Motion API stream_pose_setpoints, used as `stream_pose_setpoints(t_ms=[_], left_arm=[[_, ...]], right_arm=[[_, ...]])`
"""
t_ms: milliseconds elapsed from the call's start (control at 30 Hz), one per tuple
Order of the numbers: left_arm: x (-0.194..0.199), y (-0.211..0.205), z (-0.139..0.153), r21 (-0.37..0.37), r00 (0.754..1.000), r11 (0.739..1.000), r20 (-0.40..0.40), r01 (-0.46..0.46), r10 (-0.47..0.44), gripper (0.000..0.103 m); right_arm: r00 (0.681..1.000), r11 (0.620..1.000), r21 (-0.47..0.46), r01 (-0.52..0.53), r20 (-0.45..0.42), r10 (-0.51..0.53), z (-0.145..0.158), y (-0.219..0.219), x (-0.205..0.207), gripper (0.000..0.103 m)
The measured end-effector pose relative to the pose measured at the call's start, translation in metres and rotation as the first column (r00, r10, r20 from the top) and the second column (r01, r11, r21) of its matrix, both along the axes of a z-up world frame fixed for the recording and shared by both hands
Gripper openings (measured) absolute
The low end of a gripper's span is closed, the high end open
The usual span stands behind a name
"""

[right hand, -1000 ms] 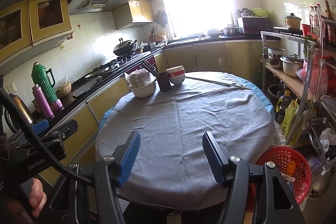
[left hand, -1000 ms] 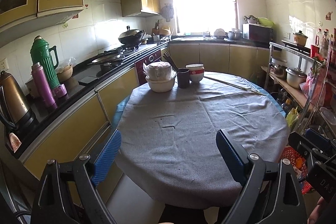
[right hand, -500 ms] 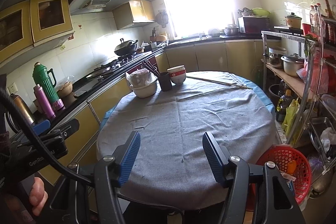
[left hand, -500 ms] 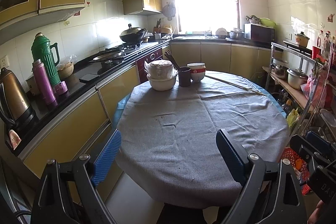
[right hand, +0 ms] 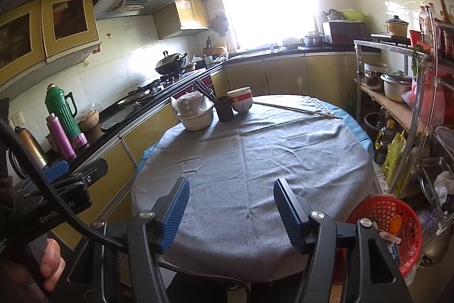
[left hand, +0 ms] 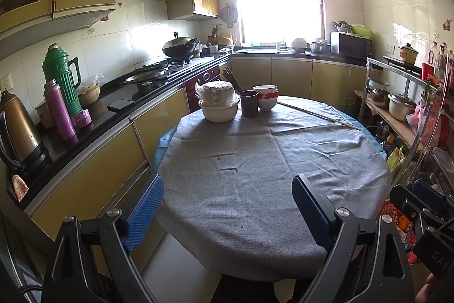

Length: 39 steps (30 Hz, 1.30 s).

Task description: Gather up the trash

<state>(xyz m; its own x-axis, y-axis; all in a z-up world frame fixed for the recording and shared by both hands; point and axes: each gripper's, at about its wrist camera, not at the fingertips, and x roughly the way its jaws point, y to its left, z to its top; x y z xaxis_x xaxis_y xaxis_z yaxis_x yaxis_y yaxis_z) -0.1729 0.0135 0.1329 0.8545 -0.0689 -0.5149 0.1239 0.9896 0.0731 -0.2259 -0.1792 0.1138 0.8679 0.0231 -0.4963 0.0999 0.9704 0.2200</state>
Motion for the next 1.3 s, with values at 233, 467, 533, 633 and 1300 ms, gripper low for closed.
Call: stream_pose_setpoints(t_ms=[233, 467, 533, 633, 1300], left_arm=[[-0.0006, 0.0004, 0.0004, 0.0, 1.0, 1.0, 0.001, -0.001, 0.001, 0.092], [-0.0015, -0.0006, 0.0017, 0.001, 1.0, 1.0, 0.001, 0.0, 0.0, 0.092], [-0.0016, -0.0006, 0.0017, 0.001, 1.0, 1.0, 0.001, -0.001, 0.001, 0.092], [-0.0015, -0.0008, 0.0022, 0.0, 1.0, 1.0, 0.0, 0.004, -0.004, 0.092], [-0.0032, -0.0024, 0.0033, 0.0, 1.0, 1.0, -0.003, 0.006, -0.006, 0.092]], right_arm=[[1.0, 1.0, 0.003, -0.001, 0.0, 0.001, -0.0009, -0.0003, -0.0006, 0.066], [1.0, 1.0, 0.002, 0.001, 0.0, -0.001, -0.0014, -0.0002, -0.0008, 0.066], [1.0, 1.0, 0.005, 0.0, 0.0, 0.0, -0.0015, -0.0001, -0.0009, 0.066], [1.0, 1.0, 0.003, 0.001, 0.001, -0.001, -0.0018, 0.0, -0.0014, 0.066], [1.0, 1.0, 0.006, 0.003, 0.002, -0.003, 0.0017, 0.0015, -0.003, 0.066]])
